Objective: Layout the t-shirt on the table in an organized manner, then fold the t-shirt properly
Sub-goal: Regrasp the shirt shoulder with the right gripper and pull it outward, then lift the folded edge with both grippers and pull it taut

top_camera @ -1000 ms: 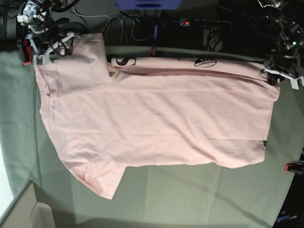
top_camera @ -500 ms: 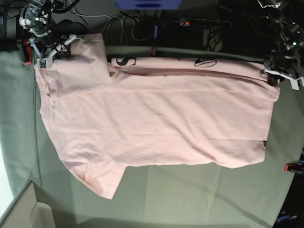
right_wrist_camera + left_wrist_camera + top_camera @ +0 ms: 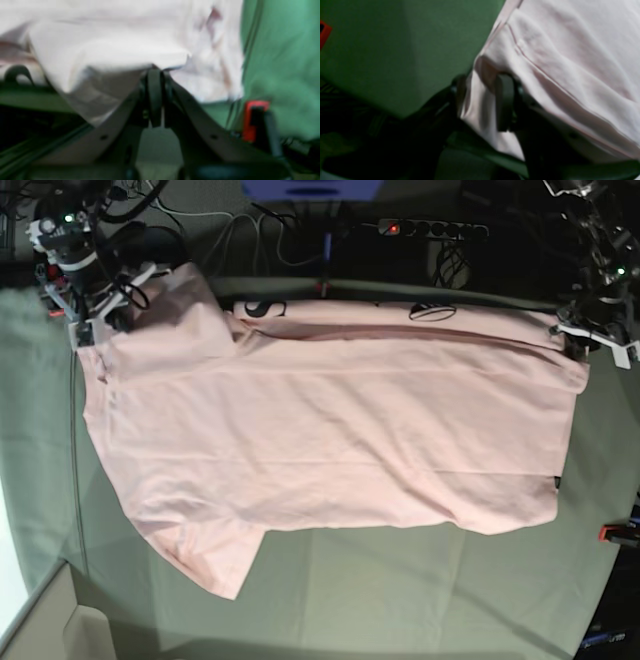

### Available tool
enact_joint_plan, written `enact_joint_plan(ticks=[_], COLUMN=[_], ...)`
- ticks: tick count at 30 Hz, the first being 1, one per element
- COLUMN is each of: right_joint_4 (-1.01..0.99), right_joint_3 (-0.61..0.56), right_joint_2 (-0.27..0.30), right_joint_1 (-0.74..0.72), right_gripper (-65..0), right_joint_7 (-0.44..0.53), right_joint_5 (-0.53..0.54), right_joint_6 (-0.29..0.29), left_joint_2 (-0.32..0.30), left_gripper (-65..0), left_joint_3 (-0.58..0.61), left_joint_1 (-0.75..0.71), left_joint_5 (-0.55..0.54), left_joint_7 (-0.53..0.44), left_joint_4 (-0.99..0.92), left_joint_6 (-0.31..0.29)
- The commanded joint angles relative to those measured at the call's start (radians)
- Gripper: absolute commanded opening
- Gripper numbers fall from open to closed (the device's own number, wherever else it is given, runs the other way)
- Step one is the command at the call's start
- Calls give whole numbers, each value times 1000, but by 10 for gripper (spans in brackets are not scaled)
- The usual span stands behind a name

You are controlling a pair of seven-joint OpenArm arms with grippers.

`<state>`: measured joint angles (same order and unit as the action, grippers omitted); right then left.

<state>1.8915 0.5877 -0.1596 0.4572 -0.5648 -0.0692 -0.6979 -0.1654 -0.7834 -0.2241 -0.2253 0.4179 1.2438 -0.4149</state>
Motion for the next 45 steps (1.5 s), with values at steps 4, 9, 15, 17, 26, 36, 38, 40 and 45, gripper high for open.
enact_joint_plan(ticks=[4, 9, 15, 17, 26, 36, 38, 40, 45], right_joint_4=[64, 61, 35, 0, -283, -467, -464, -464, -438], right_joint_3=[-5, -8, -8, -8, -8, -8, -5, 1, 7], right_joint_2=[3, 3, 3, 3, 62, 122, 124, 130, 197], right_joint_1=[-59, -226, -413, -459, -596, -687, -685, -680, -605], right_gripper=[-650, -650, -650, -650, -650, -444, -345, -273, -204], right_joint_7=[19, -103, -238, -260, -260, -268, -268, -269, -268], right_joint_5=[15, 10, 7, 7, 7, 7, 7, 7, 7], right_joint_6=[0, 0, 0, 0, 0, 0, 0, 0, 0], left_joint_2=[-13, -13, -13, -13, -13, -12, -12, -12, -12], left_gripper=[-455, -455, -455, -455, -452, -451, -451, -451, -451], left_joint_3=[-5, -5, -5, -5, -5, -5, -5, -5, -3], left_joint_1=[1, -1, -2, -2, -4, -4, -4, -4, -4], left_joint_5=[-9, -9, -9, -9, -9, -9, -9, -9, -9], left_joint_7=[-21, -21, -21, -21, -21, -21, -21, -21, -21], left_joint_4=[18, 18, 18, 18, 17, 17, 17, 17, 17], left_joint_6=[3, 3, 3, 3, 3, 3, 3, 3, 3])
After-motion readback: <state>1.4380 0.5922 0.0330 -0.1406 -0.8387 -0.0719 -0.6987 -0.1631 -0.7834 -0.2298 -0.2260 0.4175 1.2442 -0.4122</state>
